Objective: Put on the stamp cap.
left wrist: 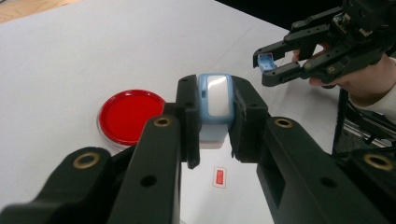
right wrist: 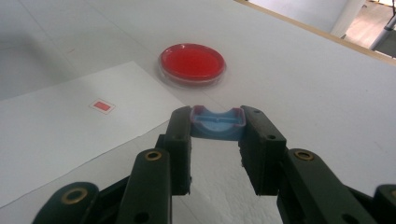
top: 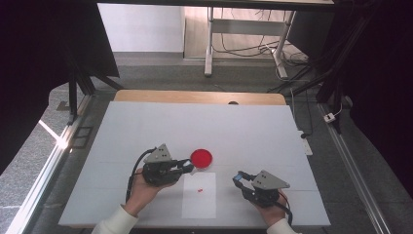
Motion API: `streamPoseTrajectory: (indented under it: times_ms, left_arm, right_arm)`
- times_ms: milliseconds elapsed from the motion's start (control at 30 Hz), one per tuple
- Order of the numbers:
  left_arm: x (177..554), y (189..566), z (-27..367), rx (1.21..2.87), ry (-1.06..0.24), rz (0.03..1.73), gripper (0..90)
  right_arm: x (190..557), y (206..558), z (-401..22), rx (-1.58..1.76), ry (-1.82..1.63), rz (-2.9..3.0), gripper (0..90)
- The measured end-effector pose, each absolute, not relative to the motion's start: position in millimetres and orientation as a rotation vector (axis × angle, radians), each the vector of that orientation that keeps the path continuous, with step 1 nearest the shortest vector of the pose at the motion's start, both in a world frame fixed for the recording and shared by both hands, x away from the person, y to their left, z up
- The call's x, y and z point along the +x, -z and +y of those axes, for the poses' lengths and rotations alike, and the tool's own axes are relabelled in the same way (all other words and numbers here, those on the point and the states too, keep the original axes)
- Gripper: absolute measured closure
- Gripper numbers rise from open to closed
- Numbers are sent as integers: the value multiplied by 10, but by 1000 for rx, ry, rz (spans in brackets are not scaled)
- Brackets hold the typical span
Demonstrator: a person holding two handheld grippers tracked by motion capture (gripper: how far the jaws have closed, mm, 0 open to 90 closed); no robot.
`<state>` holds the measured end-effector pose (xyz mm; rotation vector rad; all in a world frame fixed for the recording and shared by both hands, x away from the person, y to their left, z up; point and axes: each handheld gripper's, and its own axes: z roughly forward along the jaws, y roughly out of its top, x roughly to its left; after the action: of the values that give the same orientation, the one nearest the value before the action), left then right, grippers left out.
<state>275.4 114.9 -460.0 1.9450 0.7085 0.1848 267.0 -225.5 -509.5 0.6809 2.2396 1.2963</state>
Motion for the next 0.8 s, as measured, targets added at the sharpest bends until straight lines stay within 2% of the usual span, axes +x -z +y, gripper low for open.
streamPoseTrajectory:
  times_ms: [800]
  left_arm:
    - [2748,4602,1094,1954,-182,702,753]
  right_arm:
    - [2646,5141,-2042,635,-1298,2276,648]
